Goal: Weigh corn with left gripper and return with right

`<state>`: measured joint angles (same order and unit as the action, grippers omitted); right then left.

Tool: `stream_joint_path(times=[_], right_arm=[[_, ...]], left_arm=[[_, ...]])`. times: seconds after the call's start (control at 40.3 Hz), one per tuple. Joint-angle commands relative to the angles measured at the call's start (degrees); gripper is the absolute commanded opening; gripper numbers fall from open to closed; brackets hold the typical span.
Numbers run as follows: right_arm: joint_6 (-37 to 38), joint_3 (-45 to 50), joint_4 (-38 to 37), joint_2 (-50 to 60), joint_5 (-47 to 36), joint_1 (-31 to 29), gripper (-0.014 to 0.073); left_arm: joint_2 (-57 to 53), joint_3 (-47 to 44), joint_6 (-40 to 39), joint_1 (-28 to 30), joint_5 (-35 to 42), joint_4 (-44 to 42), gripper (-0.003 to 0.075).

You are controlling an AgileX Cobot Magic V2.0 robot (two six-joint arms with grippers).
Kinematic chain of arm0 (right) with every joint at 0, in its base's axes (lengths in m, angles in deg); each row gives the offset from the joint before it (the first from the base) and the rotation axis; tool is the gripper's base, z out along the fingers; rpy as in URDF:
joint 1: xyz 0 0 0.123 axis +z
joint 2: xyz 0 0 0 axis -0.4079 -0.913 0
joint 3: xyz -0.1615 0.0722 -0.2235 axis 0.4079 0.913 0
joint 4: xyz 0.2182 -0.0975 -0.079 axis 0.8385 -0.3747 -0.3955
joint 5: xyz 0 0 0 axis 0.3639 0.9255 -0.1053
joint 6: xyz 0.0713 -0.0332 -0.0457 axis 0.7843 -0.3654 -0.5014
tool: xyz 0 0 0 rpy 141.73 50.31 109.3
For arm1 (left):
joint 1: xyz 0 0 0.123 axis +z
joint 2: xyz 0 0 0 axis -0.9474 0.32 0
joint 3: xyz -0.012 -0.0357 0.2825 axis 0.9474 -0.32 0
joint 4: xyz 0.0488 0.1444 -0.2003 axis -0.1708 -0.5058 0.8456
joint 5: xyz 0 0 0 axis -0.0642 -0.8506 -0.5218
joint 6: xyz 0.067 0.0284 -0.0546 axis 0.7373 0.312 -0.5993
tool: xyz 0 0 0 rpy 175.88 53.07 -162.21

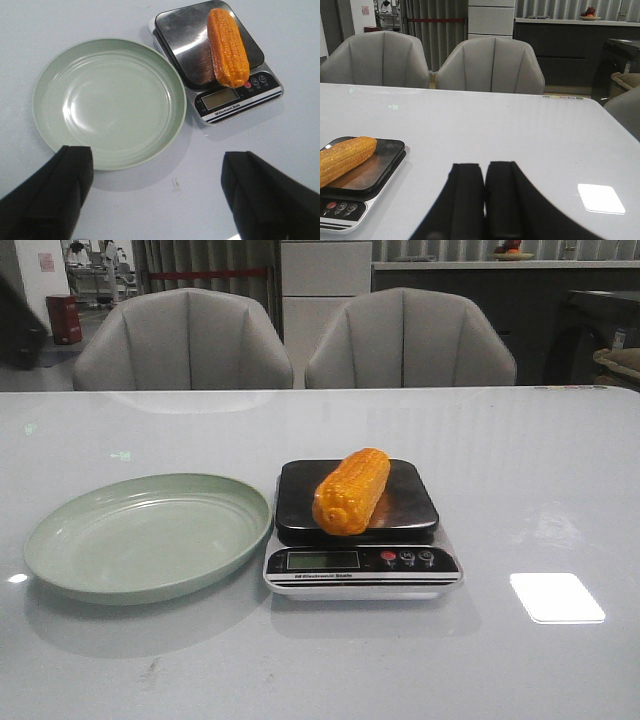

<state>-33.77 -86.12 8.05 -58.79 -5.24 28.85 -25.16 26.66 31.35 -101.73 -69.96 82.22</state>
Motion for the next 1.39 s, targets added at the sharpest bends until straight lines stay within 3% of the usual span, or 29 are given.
stream_joint_path(times=[0.0, 0.372, 0.447, 0.596, 0.67, 0.844, 1.018, 1.191, 1.365], right_arm=[[-0.4, 0.1, -0.3, 1.1, -4.2, -0.4, 0.0167], [-0.4, 0.1, -0.3, 1.1, -4.2, -0.4, 0.0167], [-0.4, 0.1, -0.3, 1.1, -4.2, -0.4, 0.0167], [-0.4, 0.1, -0.3, 1.1, -4.2, -0.4, 0.0167], [-0.4, 0.1, -0.3, 1.1, -4.4, -0.4, 0.0167], [-0.4, -1.1, -0.3, 0.9, -12.6, -0.4, 0.0167], [-0.4, -11.4, -0.3, -5.4, -3.1, -0.3, 0.0167], [-0.4, -23.4, -0.3, -18.9, 6.8, -0.3, 0.0167], [-0.4, -28.2, -0.3, -28.3, 11.1, -0.3, 0.0167]], left_arm=[[-8.7, -3.0, 0.1, 0.2, 2.8, -0.1, 0.0583], [-39.0, -12.3, 4.6, 0.2, 1.4, -0.1, 0.0554], [-43.0, -12.7, 4.6, 0.2, 1.5, -0.1, 0.0449], [-47.7, -13.4, 6.2, 0.2, 1.3, -0.1, 0.0099], [-48.2, -14.0, 6.2, 0.2, 2.7, -0.1, 0.0144], [-48.2, -14.0, 6.2, 0.2, 3.8, 0.0, 0.0131], [-48.2, -14.1, 6.2, 0.2, 3.9, 0.0, 0.0130], [-48.2, -14.1, 6.2, 0.2, 3.9, 0.0, 0.0130], [-48.2, -14.1, 6.2, 0.2, 4.4, 0.0, 0.0130]])
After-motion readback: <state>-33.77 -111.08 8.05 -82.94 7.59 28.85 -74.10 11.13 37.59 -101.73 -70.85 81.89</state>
